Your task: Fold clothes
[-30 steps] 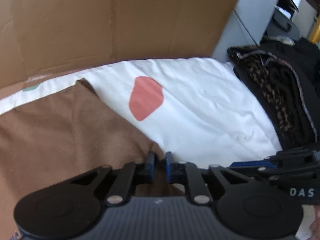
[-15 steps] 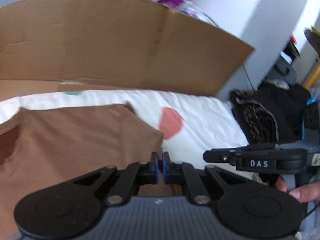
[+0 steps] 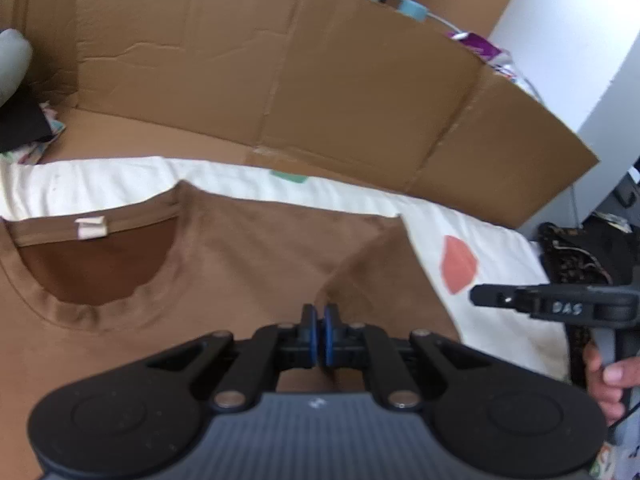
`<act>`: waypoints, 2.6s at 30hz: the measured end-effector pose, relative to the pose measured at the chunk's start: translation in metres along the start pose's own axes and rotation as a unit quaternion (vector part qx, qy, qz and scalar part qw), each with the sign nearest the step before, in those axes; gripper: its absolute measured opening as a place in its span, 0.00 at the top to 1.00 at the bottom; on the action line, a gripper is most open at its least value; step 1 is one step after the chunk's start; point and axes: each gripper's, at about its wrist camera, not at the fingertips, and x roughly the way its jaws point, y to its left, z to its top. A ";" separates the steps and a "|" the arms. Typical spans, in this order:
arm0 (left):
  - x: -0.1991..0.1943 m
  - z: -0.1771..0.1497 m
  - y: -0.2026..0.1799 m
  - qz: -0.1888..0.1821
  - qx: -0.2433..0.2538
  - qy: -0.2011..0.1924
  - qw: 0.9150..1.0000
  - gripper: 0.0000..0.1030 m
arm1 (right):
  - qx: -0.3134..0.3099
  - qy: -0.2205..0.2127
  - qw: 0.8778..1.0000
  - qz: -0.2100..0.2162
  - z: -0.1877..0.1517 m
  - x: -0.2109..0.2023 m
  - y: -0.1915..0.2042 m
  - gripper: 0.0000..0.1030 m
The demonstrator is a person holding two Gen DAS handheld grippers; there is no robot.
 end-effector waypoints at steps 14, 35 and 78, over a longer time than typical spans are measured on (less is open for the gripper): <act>0.017 -0.020 0.031 0.006 -0.033 -0.014 0.999 0.57 | 0.011 0.001 1.000 -0.003 0.000 0.017 -0.009 0.84; -0.009 -0.010 0.021 -0.035 -0.039 -0.012 0.999 0.97 | -0.030 -0.007 0.999 -0.036 0.044 0.056 0.011 0.74; 0.016 -0.006 0.056 0.000 -0.096 0.028 0.995 0.81 | -0.094 0.072 0.993 -0.018 0.039 0.054 0.021 0.82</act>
